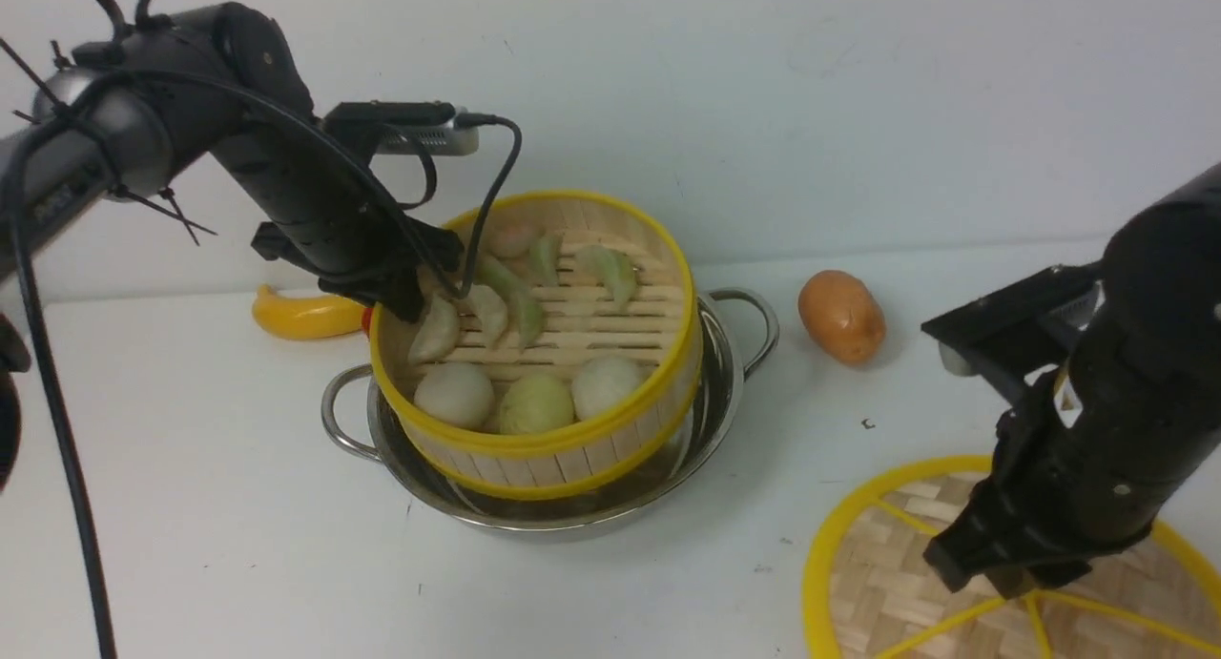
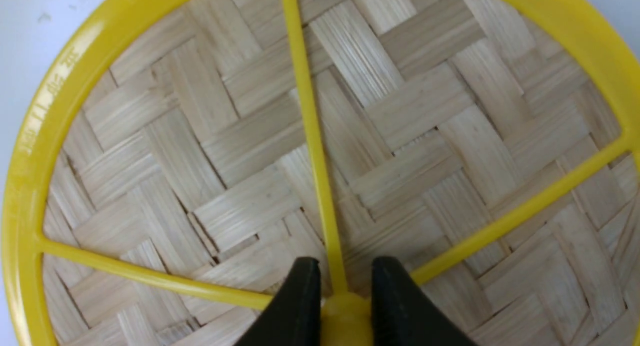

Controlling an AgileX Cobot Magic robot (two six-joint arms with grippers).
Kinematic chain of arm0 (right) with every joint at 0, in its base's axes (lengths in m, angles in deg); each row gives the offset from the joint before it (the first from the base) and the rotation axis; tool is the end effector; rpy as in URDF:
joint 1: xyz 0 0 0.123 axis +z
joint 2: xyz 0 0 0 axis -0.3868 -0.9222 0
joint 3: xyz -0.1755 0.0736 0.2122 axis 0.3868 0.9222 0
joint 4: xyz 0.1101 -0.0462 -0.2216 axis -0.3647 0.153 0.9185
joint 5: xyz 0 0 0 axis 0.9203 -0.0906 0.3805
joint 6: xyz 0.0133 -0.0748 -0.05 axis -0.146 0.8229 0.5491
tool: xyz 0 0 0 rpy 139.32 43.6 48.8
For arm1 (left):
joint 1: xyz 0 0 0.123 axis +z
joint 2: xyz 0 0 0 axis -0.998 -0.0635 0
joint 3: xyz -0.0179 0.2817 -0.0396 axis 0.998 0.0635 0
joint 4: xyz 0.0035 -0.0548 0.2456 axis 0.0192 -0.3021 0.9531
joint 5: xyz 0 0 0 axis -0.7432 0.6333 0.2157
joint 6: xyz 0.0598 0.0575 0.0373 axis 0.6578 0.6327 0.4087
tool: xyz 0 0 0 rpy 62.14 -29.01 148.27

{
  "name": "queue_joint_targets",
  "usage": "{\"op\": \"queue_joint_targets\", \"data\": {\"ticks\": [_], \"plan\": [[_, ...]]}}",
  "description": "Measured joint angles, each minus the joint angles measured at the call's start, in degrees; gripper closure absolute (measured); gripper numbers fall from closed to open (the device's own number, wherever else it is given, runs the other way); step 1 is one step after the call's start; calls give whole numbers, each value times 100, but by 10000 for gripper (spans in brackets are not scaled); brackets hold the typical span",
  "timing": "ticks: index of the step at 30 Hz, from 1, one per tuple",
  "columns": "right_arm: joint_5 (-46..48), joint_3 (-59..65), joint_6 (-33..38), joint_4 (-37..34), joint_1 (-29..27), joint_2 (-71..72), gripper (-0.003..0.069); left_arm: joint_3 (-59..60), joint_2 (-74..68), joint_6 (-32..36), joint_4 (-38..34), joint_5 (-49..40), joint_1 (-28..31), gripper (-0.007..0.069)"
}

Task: Place the steamer in the pot on the white table, and put the lid on the steamer.
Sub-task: 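Place the bamboo steamer basket with dumplings into the steel pot with the left gripper, then move the gripper down to the bamboo steamer lid and grasp its center knob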

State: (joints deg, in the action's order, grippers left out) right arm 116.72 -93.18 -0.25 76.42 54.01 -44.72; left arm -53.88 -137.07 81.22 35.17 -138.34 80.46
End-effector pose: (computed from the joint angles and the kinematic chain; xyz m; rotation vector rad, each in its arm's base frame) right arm 0.2258 0.1331 0.2593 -0.6553 3.0275 -0.0366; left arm 0.4554 -0.0613 0.2339 0.2918 2.7876 -0.2247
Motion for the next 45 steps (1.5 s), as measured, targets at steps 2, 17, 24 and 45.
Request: {"op": "queue_joint_targets", "data": {"ticks": [2,17,24,45], "plan": [[28,-7,-13,48,0,116,518,-3,-144,0,68,40,-45,594],[56,-7,-89,86,0,324,518,-52,-736,22,92,399,-93,593],[56,-7,-93,114,0,324,518,-93,-822,23,-36,524,-93,488],[129,-2080,116,130,0,-190,518,-1894,511,-247,867,-813,-94,192]]}}
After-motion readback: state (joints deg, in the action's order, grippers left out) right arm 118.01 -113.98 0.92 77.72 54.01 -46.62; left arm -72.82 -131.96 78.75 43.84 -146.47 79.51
